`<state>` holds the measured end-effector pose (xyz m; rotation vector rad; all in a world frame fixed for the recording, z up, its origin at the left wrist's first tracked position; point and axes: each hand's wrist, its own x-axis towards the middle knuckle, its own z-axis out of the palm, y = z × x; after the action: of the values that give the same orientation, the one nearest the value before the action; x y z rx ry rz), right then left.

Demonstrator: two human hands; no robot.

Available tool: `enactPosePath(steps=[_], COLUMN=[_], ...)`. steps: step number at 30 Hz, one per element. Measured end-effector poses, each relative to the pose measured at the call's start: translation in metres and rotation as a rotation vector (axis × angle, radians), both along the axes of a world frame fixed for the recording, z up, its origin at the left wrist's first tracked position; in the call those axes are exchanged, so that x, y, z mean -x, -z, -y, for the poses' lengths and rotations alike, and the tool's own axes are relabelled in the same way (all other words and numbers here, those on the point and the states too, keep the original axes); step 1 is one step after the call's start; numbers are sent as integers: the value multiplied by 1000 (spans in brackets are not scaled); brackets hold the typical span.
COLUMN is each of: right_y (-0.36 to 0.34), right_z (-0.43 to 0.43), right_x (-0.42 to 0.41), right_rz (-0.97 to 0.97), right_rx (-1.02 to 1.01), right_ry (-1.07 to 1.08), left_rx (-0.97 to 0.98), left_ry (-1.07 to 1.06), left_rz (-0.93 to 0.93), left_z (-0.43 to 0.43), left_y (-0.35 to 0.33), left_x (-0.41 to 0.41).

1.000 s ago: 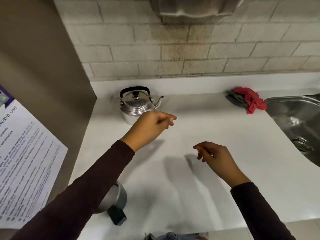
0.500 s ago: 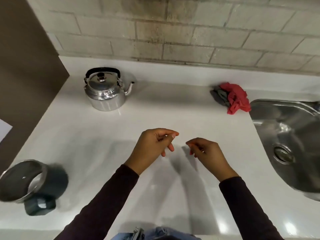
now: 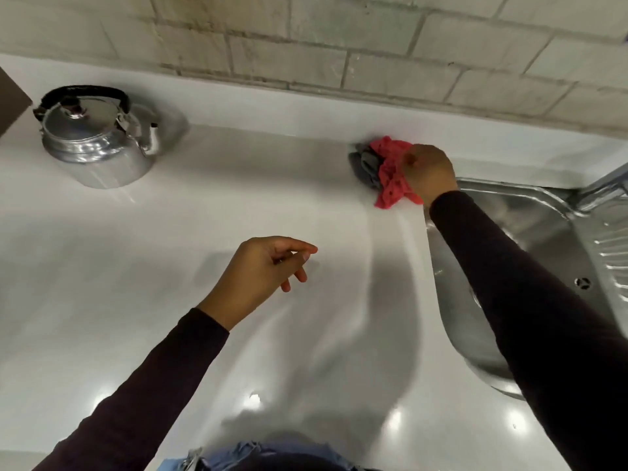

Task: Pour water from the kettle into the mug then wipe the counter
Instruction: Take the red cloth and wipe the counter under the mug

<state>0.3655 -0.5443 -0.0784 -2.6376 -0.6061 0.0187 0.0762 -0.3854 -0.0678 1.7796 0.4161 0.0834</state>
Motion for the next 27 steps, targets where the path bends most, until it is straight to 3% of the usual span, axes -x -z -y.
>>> enactPosePath(steps=[7, 13, 16, 20, 27], right_y=[20, 10, -14, -54, -110], right_z=[-2, -1, -5, -7, -29], right_x=[-29, -27, -16, 20, 134], right_rz=[-106, -36, 45, 57, 160], right_rx=[136, 46, -214, -603, -822], right_ry=[123, 181, 239, 90, -133], left_rx=[-16, 0, 4, 6, 10], left_ry=[-77, -84, -83, -97, -165], left_rz=[-51, -52, -33, -4, 64], left_z=[9, 15, 16, 11, -19], left_y=[6, 2, -3, -11, -22], left_x=[2, 7, 11, 20, 51])
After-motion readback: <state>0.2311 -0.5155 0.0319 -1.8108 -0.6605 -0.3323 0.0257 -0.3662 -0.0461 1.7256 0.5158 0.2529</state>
